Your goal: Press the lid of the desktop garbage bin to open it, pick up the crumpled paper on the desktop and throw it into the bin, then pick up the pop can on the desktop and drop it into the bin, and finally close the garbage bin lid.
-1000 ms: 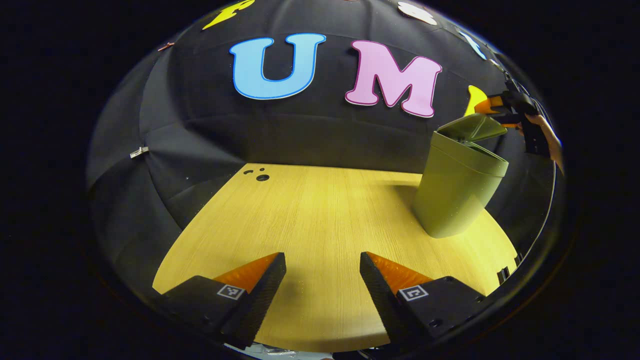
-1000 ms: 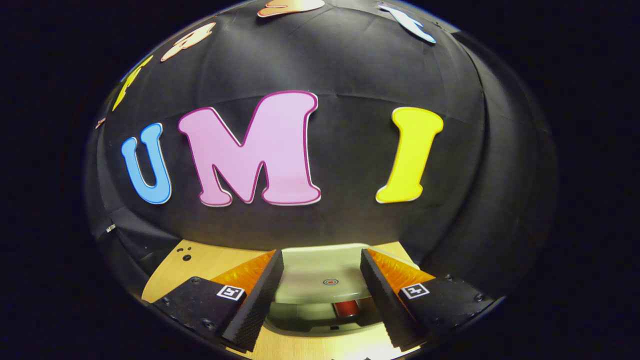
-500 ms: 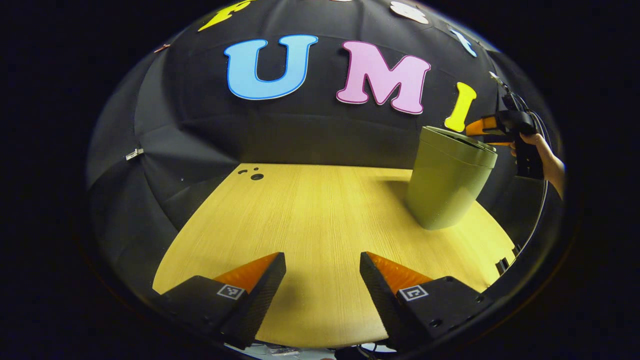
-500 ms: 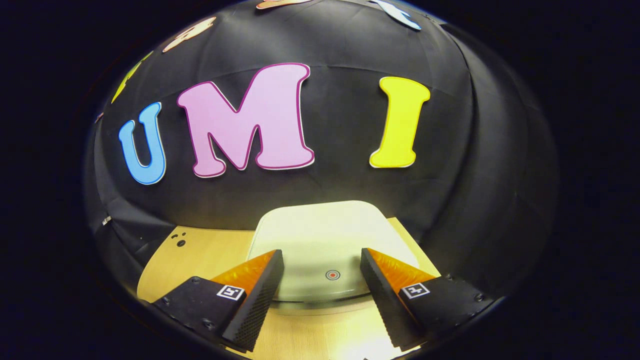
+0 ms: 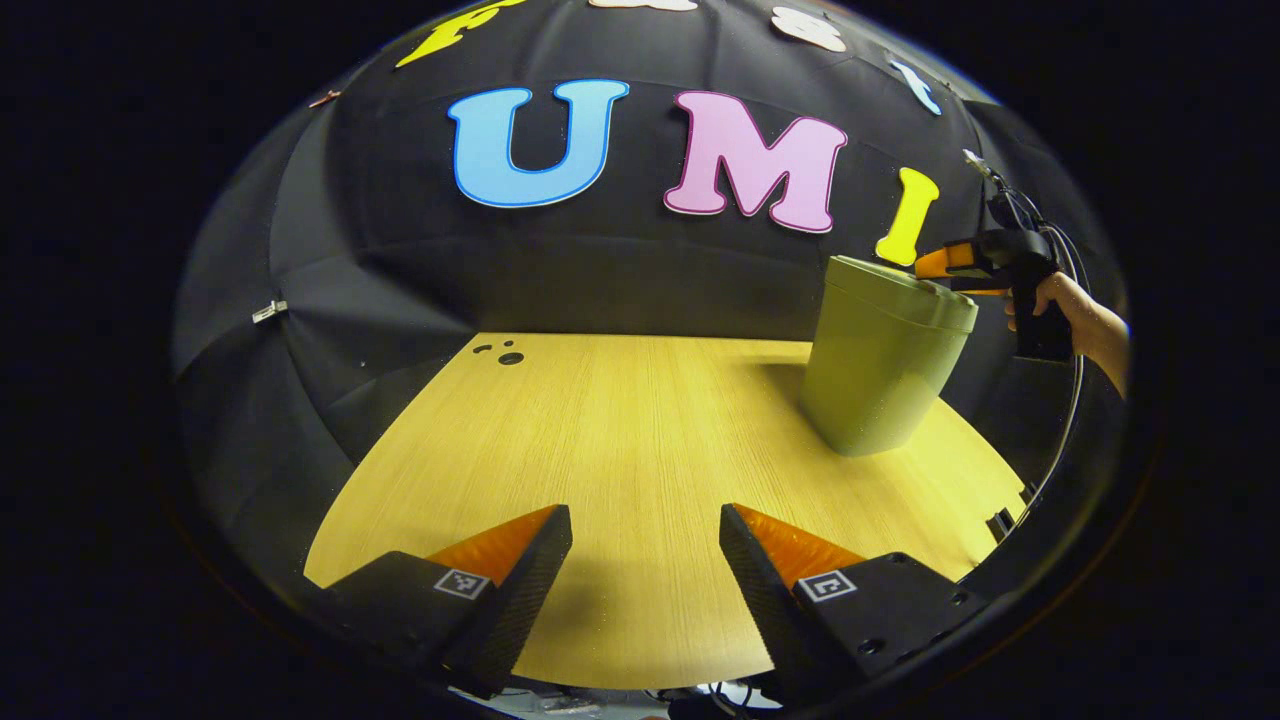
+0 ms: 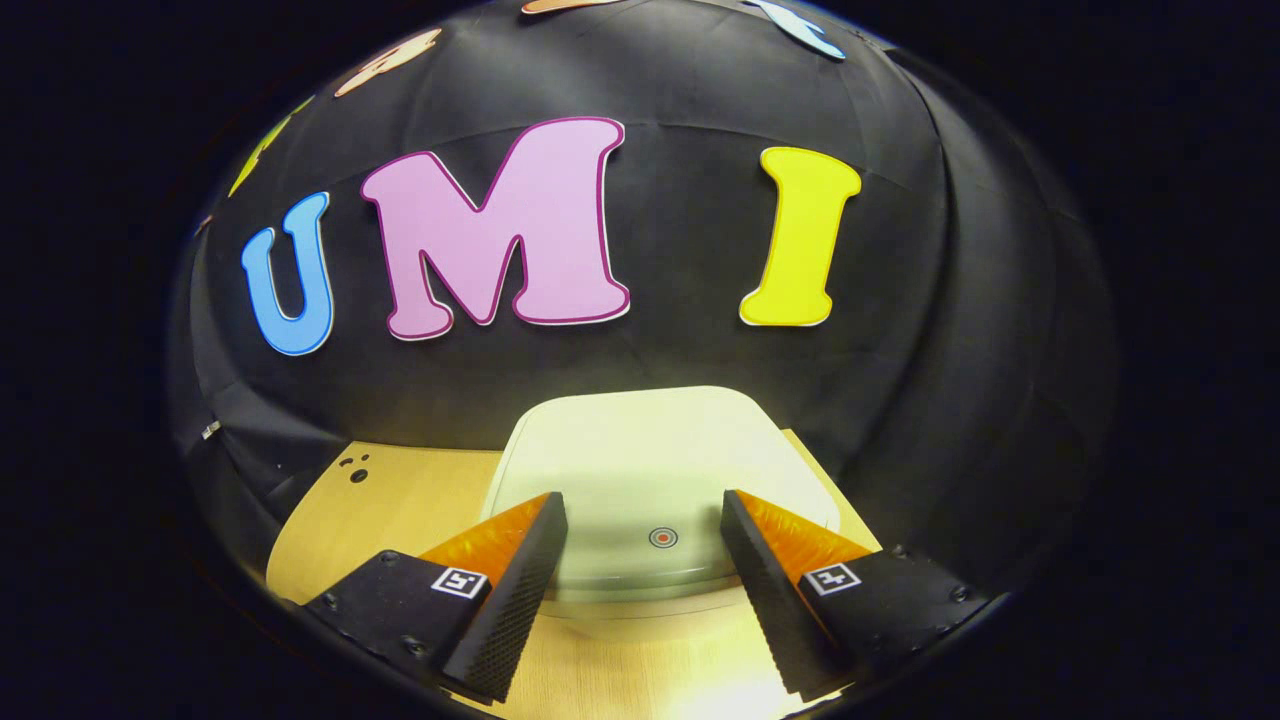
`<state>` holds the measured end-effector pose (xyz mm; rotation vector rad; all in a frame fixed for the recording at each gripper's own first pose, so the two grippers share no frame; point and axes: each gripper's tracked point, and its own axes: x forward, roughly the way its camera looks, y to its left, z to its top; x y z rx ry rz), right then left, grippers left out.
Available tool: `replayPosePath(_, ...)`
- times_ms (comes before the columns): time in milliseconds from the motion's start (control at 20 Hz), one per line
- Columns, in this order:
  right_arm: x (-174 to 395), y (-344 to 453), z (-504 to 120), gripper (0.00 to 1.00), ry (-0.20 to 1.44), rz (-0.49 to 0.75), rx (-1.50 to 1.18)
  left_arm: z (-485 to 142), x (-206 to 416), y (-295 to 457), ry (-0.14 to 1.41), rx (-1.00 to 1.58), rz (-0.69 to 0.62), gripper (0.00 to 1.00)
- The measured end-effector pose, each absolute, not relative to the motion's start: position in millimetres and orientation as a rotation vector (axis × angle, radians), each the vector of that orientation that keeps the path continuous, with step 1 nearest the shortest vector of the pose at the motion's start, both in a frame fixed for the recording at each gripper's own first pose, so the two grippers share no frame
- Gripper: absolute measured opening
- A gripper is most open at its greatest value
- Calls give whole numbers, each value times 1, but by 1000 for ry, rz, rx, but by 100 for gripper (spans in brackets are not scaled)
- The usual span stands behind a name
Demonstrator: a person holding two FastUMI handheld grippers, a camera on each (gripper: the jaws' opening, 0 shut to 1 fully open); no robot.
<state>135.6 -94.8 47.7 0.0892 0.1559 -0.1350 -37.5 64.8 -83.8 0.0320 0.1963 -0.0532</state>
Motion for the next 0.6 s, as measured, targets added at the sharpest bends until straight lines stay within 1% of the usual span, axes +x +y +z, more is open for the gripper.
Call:
replayPosePath(200, 140, -102, 48, 99, 130, -141, 72, -82, -41, 65, 186, 33, -54, 96)
replayPosePath(400, 139, -102, 54, 98, 84, -127, 61, -71, -38, 69, 151, 30, -46, 96)
replayPosePath(600, 133, -104, 57, 97, 70, -165, 85, -50, -36, 66, 110, 26, -52, 96)
